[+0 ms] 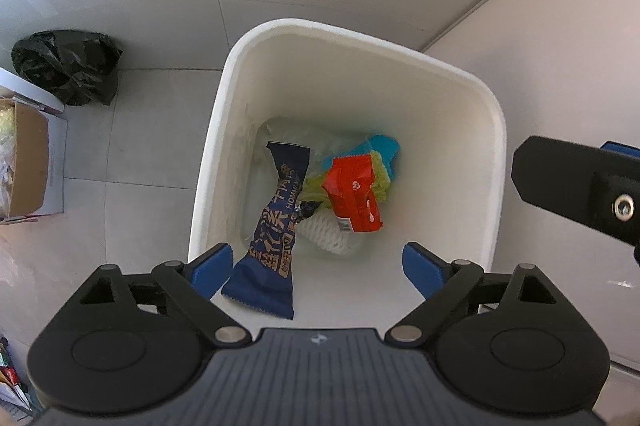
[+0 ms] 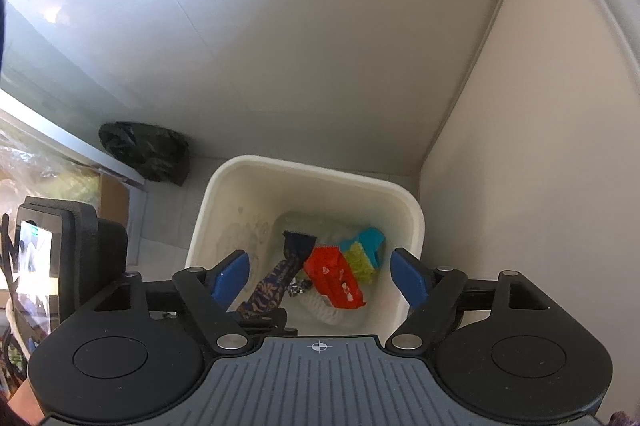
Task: Collect trash
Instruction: 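Open both tools to drop the red bag and cabbage leaf into the bin, then raise both open tools from the bin back toward the counter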
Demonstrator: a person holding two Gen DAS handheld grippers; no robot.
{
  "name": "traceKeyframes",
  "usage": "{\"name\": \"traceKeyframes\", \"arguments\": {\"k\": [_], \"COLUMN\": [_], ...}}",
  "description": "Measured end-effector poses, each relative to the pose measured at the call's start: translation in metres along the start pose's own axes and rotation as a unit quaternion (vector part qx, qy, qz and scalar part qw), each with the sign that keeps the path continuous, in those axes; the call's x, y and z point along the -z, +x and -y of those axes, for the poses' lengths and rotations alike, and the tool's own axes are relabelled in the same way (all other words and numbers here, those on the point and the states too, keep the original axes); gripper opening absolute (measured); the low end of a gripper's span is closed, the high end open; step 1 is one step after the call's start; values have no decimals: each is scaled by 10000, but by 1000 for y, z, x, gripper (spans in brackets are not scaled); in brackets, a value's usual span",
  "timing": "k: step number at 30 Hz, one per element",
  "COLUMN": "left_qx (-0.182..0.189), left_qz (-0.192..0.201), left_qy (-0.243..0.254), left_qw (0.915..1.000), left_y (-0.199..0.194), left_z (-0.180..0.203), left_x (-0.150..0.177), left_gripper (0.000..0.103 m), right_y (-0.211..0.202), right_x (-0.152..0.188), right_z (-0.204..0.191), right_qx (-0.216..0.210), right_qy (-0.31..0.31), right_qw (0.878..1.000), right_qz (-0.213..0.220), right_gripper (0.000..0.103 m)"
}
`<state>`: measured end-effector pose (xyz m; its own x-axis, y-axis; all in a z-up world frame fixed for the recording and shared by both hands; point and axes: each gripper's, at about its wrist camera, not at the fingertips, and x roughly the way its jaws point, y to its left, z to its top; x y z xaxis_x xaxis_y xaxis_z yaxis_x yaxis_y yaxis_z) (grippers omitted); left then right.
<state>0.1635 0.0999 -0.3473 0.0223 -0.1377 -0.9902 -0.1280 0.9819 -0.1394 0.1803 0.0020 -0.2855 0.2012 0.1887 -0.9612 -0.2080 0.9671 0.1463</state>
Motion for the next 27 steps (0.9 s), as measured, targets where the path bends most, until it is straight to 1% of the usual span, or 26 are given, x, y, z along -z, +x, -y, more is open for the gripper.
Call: {"name": "traceKeyframes", "arguments": {"k": [5, 6, 12, 15, 20, 24, 27], "left_qx": [-13, 211, 203, 170, 88, 14, -22], "left_qz": [169, 305, 696, 939, 1229, 1471, 1625], "left_qy": [13, 110, 285, 418, 540, 604, 641], "left_qw": [9999, 9993, 9970, 9946, 9909, 9873, 9846], "left_y": [-18, -22, -52, -72, -102, -122, -136], "left_z": [-3, -3, -9, -14, -20, -19, -18], "left_x": [5, 6, 15, 21, 27, 33, 36], "left_gripper": [93, 93, 94, 95, 95, 97, 98], "right_y": [-17, -21, -51, -69, -102, -134, -156], "right_x": [-1, 0, 6, 9, 17, 24, 30], "right_z": [-9, -10, -22, -27, -26, -16, -3], "right_qx": [24, 26, 16, 73, 89, 106, 205], "right_qy": [-192, -219, -468, -650, -824, -730, -592], "right_qw": [9997, 9995, 9975, 9952, 9897, 9851, 9806], "right_qz": [163, 205, 523, 730, 1163, 1554, 1856], "right_gripper": [80, 81, 86, 87, 89, 91, 92]}}
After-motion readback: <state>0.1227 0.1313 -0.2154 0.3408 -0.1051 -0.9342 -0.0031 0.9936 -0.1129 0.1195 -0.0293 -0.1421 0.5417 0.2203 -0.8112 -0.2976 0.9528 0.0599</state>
